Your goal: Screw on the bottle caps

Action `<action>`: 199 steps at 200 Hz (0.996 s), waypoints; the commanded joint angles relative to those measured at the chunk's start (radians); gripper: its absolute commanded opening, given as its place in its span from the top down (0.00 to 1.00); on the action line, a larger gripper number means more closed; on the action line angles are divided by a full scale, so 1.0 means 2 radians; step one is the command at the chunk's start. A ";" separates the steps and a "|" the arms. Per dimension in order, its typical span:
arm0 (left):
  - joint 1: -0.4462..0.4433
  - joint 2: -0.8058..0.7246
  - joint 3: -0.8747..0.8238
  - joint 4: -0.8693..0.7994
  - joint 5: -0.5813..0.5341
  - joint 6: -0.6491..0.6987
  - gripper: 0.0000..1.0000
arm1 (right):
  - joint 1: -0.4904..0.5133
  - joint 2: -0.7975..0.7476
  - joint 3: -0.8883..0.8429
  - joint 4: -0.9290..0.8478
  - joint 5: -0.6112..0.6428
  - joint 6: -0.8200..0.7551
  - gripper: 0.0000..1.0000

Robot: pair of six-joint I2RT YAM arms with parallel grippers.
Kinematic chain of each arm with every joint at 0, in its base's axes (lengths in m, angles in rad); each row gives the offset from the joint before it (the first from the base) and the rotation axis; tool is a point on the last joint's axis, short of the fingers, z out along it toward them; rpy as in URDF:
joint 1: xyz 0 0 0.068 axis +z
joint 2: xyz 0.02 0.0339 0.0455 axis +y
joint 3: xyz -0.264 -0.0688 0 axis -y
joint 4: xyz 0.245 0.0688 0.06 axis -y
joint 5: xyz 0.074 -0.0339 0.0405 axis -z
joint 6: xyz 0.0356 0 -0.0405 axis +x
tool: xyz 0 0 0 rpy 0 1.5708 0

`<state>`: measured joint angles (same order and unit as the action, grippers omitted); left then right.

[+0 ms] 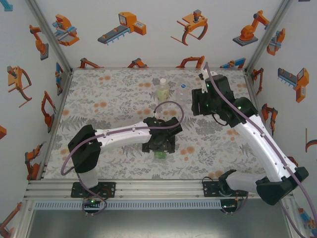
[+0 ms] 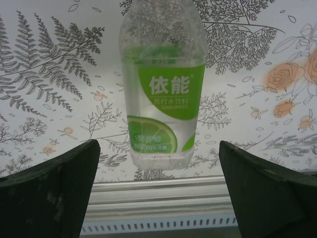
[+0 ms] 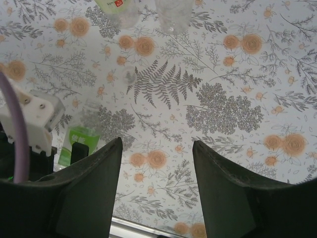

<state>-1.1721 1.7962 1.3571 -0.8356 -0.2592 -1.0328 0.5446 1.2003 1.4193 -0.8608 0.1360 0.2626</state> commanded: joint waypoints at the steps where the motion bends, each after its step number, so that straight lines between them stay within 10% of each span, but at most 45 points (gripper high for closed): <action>1: -0.005 0.018 -0.004 0.023 0.012 -0.016 0.04 | -0.003 -0.016 -0.019 0.009 0.003 0.008 0.44; 137: -0.005 0.082 -0.026 0.051 0.030 -0.038 0.20 | -0.004 -0.081 -0.084 0.010 -0.006 0.039 0.44; 199: -0.006 0.078 -0.029 0.060 0.036 -0.033 0.45 | -0.004 -0.093 -0.097 0.002 -0.008 0.044 0.44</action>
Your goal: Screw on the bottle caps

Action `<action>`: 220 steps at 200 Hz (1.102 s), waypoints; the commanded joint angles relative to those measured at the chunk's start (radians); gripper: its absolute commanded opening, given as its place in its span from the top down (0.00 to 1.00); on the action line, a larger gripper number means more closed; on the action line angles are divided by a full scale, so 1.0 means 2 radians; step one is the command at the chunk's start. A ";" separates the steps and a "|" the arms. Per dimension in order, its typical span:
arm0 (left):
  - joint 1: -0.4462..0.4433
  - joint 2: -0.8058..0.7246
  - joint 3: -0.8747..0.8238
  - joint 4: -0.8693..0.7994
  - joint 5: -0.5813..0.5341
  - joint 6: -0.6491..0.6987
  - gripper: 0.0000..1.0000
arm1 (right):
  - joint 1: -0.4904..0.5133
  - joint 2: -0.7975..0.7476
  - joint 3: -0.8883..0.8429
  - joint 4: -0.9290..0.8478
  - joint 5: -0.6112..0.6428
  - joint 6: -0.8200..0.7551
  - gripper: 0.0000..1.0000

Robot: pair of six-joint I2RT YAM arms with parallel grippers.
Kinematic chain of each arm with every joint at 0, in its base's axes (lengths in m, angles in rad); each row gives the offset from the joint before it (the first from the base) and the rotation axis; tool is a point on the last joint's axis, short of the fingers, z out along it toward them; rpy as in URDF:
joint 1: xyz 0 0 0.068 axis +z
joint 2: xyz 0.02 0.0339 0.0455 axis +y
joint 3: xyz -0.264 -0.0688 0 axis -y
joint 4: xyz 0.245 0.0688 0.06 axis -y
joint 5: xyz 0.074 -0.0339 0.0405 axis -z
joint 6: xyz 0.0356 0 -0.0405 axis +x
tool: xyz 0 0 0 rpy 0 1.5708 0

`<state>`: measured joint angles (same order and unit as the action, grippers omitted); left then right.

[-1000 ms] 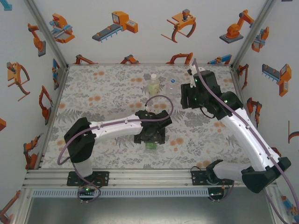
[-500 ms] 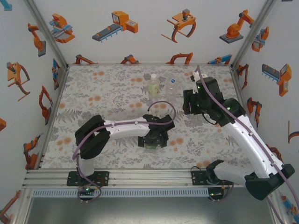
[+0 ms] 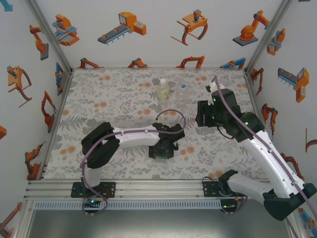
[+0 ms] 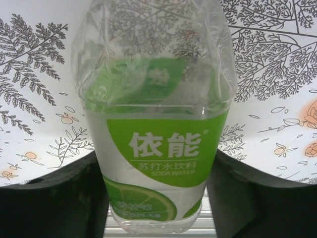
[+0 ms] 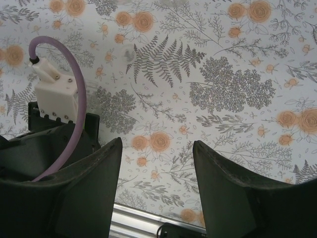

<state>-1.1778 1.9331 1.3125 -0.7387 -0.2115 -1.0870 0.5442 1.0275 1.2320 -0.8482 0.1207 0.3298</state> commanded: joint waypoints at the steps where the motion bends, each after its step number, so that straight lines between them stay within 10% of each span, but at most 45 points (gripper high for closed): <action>1: -0.003 0.009 -0.007 0.012 0.012 -0.006 0.46 | -0.004 -0.007 -0.003 -0.004 -0.001 0.011 0.45; 110: -0.006 -0.128 -0.047 0.017 -0.058 0.039 0.71 | 0.009 -0.009 -0.053 0.009 -0.065 0.095 0.51; 220: 0.051 -0.319 -0.092 0.006 -0.076 0.109 0.95 | 0.104 0.134 -0.045 0.062 -0.002 0.127 0.52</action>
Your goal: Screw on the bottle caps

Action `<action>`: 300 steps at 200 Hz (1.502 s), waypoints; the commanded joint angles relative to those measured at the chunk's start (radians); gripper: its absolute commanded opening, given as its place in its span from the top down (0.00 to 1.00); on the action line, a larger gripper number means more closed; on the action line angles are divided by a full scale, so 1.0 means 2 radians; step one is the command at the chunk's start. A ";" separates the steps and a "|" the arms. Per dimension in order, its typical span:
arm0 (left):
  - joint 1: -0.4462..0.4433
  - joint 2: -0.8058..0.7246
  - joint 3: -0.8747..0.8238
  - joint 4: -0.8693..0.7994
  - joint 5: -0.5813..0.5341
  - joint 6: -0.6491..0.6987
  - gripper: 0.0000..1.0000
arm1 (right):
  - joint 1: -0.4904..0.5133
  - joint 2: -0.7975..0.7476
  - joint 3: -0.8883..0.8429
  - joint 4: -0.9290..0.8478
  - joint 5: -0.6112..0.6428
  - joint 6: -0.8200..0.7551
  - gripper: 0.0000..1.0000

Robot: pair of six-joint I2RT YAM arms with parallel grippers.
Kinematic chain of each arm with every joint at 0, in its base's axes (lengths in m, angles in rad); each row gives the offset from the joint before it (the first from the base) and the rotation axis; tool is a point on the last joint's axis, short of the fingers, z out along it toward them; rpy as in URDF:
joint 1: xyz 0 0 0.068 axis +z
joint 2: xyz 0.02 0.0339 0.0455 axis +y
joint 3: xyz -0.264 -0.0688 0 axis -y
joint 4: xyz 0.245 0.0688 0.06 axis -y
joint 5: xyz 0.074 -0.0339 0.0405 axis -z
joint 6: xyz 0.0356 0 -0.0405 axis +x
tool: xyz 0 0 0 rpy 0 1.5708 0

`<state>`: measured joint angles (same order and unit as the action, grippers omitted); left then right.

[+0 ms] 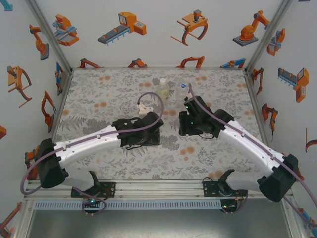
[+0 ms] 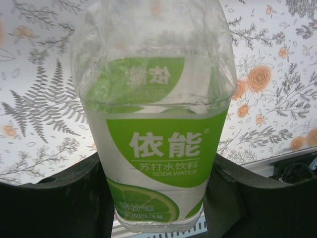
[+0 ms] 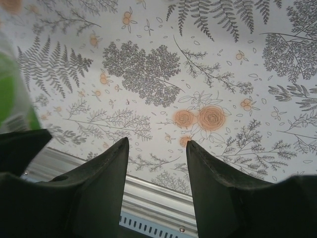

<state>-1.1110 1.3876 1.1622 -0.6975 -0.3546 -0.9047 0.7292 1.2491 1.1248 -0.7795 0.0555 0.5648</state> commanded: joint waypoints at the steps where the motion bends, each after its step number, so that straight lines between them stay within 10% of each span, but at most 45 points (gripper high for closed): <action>1: 0.018 -0.049 -0.017 -0.015 -0.005 0.019 0.95 | 0.012 0.025 0.008 0.029 0.031 0.010 0.52; 114: 0.059 -0.260 -0.122 -0.042 -0.028 0.008 0.91 | 0.004 0.210 0.060 0.147 0.057 -0.013 0.43; 300: 0.064 -0.257 -0.132 -0.036 -0.016 -0.005 0.87 | -0.035 0.354 0.068 0.243 0.073 -0.029 0.54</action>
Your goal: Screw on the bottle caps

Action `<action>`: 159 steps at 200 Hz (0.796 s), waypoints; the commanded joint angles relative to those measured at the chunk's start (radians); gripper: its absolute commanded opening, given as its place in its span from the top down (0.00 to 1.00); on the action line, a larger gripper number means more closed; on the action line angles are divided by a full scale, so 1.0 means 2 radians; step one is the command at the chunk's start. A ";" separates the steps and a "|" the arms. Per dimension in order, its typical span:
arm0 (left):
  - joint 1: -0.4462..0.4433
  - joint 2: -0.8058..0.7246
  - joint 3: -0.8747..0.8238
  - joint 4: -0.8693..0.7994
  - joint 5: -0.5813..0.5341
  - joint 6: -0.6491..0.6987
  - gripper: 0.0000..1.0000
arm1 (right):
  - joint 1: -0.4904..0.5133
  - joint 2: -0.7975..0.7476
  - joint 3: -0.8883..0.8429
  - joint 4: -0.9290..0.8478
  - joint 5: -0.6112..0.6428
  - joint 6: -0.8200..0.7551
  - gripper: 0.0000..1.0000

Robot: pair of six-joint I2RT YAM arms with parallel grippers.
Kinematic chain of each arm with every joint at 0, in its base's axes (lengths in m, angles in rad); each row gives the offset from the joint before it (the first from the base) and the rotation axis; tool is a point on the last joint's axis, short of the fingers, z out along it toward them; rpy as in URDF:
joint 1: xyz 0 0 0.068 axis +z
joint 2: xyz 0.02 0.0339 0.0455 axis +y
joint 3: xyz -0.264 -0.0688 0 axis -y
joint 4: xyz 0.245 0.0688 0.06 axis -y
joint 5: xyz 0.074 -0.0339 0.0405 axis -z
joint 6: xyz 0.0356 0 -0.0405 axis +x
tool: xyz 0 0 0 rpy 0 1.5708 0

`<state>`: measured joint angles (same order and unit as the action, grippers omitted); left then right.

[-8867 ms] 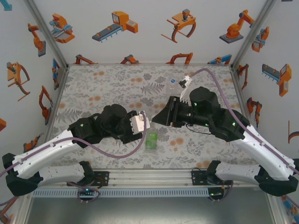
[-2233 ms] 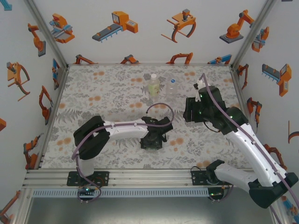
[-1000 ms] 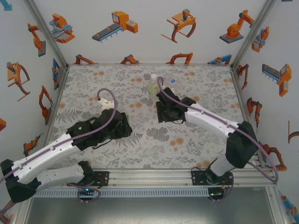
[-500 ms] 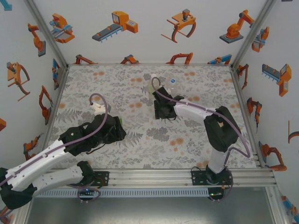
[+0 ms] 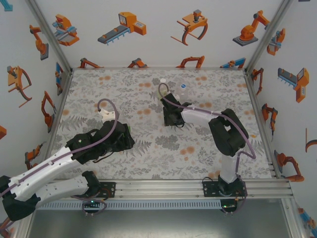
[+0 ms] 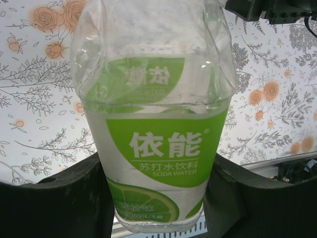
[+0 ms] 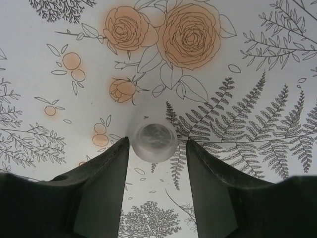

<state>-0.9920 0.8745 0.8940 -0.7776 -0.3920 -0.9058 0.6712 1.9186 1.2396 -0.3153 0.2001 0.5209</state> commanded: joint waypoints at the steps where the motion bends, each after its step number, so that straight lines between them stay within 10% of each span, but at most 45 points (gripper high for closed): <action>1: 0.004 0.000 0.003 0.004 0.002 -0.003 0.87 | -0.006 0.020 0.011 0.010 0.001 -0.007 0.54; 159: 0.007 0.019 0.001 0.025 0.010 0.004 0.87 | 0.033 -0.101 -0.077 -0.061 -0.035 0.023 0.67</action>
<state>-0.9867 0.8997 0.8944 -0.7593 -0.3790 -0.9054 0.6910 1.8141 1.1362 -0.3492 0.1513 0.5114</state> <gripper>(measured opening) 0.555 0.358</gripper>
